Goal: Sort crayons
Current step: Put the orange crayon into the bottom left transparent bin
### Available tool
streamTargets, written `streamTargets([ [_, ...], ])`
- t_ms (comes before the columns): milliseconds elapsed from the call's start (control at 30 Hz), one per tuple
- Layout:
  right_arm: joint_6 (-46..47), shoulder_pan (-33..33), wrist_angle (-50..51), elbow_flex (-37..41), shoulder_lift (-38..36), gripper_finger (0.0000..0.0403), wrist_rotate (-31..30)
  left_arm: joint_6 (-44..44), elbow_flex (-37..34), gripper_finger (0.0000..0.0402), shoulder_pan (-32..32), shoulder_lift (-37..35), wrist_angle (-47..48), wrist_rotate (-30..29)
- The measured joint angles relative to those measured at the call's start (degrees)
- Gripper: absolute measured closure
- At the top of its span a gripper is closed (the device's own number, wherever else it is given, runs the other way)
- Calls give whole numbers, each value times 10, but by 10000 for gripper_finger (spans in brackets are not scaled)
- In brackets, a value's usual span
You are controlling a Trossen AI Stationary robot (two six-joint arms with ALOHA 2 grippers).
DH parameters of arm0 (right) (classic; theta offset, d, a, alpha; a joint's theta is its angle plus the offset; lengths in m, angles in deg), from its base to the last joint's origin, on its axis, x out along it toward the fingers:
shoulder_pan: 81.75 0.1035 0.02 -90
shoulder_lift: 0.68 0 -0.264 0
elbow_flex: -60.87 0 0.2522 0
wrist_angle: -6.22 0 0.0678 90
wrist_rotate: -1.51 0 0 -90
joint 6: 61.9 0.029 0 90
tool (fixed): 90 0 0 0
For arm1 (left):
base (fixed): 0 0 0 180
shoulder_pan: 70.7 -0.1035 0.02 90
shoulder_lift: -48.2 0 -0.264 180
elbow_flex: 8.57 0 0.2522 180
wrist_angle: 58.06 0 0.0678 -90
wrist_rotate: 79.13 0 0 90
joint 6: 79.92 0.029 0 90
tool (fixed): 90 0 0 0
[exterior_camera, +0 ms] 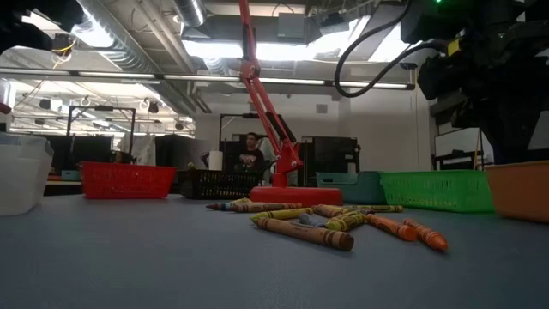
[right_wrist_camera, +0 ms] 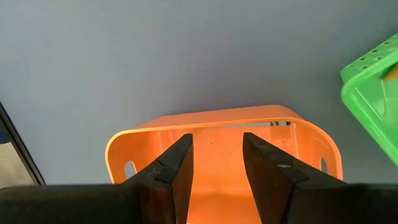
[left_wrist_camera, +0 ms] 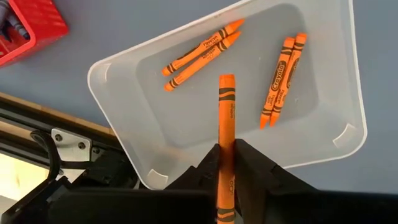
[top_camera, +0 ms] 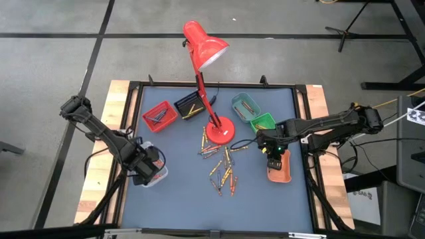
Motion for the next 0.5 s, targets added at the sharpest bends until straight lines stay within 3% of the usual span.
streamTargets([
  [367,0,0,-1,0,0,265,0,-1,0,345,0,0,-3,-4],
  [500,-1,0,-12,0,0,265,0,-1,0,344,0,0,-38,-50],
])
